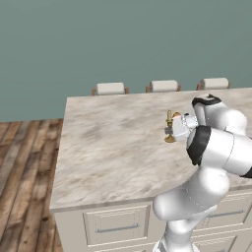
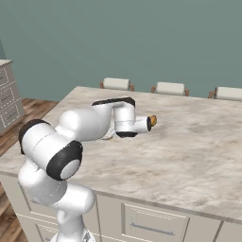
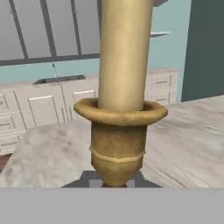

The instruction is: Pick the candle and candle from the dining table and place them in the open cabinet. Close the cabinet after placing the objects.

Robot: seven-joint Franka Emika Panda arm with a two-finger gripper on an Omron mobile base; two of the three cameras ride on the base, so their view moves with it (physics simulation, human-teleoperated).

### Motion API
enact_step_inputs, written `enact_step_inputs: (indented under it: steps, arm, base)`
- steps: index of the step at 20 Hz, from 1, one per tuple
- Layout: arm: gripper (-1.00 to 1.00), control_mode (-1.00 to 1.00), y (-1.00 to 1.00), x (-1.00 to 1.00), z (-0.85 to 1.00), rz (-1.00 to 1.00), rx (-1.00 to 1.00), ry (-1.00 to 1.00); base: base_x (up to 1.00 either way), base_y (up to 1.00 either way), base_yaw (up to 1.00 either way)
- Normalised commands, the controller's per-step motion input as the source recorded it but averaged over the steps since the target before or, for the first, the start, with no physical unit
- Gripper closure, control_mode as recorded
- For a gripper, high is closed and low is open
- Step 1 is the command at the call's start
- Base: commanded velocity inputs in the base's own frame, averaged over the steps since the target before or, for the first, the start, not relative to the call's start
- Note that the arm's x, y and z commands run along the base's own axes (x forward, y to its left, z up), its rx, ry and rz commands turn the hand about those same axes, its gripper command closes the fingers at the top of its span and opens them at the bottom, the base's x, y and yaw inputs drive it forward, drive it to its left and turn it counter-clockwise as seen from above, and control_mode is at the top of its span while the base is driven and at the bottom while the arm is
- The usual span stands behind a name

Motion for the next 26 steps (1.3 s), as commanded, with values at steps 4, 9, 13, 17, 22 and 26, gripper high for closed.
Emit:
enact_step_inputs:
  steps: [4,9,13,17,22,26]
  arm:
    - [1.00,-1.00,0.49,-0.54,0.43,0.00,0.00,-0.02]
    - [1.00,-1.00,0.46,-0.48,0.50,0.00,0.03,0.00]
    - [1.00,-1.00,0.32,-0.45,0.55,0.00,0.08,0.00]
    - [1.00,-1.00,0.23,-0.43,0.46,0.00,0.09,0.01]
    - [1.00,-1.00,0.09,-0.38,0.32,0.00,0.09,0.00]
    - [1.00,-1.00,0.00,-0.37,0.29,0.00,0.12,0.00]
  base:
    - [0.00,0.00,0.00]
    - [0.00,0.00,0.00]
    - [0.00,0.00,0.00]
    - [0.00,0.00,0.00]
    - [0.00,0.00,0.00]
    - [0.00,0.00,0.00]
